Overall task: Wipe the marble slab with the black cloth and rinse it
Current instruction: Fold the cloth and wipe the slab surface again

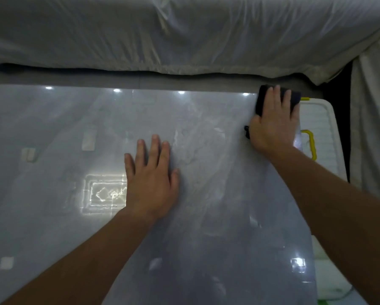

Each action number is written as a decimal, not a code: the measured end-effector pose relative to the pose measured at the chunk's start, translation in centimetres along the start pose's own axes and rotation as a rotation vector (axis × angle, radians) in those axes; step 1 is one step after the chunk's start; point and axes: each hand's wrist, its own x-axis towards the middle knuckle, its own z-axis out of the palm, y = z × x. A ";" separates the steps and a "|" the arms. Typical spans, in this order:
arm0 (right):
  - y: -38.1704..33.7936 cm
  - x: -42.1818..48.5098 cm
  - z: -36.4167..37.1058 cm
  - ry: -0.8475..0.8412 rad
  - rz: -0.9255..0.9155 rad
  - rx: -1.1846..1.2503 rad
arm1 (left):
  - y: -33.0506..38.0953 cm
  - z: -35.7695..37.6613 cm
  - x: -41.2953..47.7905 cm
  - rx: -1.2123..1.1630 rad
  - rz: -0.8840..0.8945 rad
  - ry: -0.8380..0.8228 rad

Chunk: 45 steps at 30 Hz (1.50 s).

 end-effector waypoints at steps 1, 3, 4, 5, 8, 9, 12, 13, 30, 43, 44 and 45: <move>-2.2 -0.2 0.4 0.012 -0.043 0.018 | -0.2 -0.3 -0.1 -0.049 -0.002 0.010; -6.8 -2.3 1.4 0.019 -0.282 0.019 | -1.1 -1.1 -0.3 -0.156 -0.019 0.063; -8.7 -4.1 2.1 -0.001 -0.441 -0.008 | -1.9 -1.3 -0.6 -0.180 -0.035 0.089; -9.8 -6.0 2.5 -0.037 -0.589 -0.038 | -2.7 -1.4 -1.0 -0.171 -0.052 0.102; -7.7 -8.0 2.6 -0.097 -0.790 -0.091 | -4.5 -1.2 -2.3 -0.050 -0.086 0.070; -6.3 -7.2 2.4 -0.079 -0.736 -0.083 | -4.8 -1.1 -2.7 -0.024 -0.097 0.053; -4.1 -3.1 1.3 -0.029 -0.257 -0.025 | -5.5 -0.9 -3.6 -0.022 -0.146 0.059; -4.9 -2.1 1.1 -0.014 -0.119 -0.010 | -5.9 -0.9 -3.8 -0.029 -0.166 0.064; -9.3 -6.4 2.6 0.026 -0.117 -0.025 | -11.3 -0.2 -6.7 -0.122 0.005 0.170; -6.1 -16.7 4.4 -0.038 -0.317 -0.043 | -13.9 2.3 -12.6 0.002 0.102 0.140; -6.6 -15.3 4.0 -0.019 -0.146 -0.020 | -13.9 2.6 -13.1 0.007 0.112 0.131; -8.4 -14.5 4.0 0.015 -0.050 0.000 | -13.9 2.9 -13.5 0.012 0.120 0.123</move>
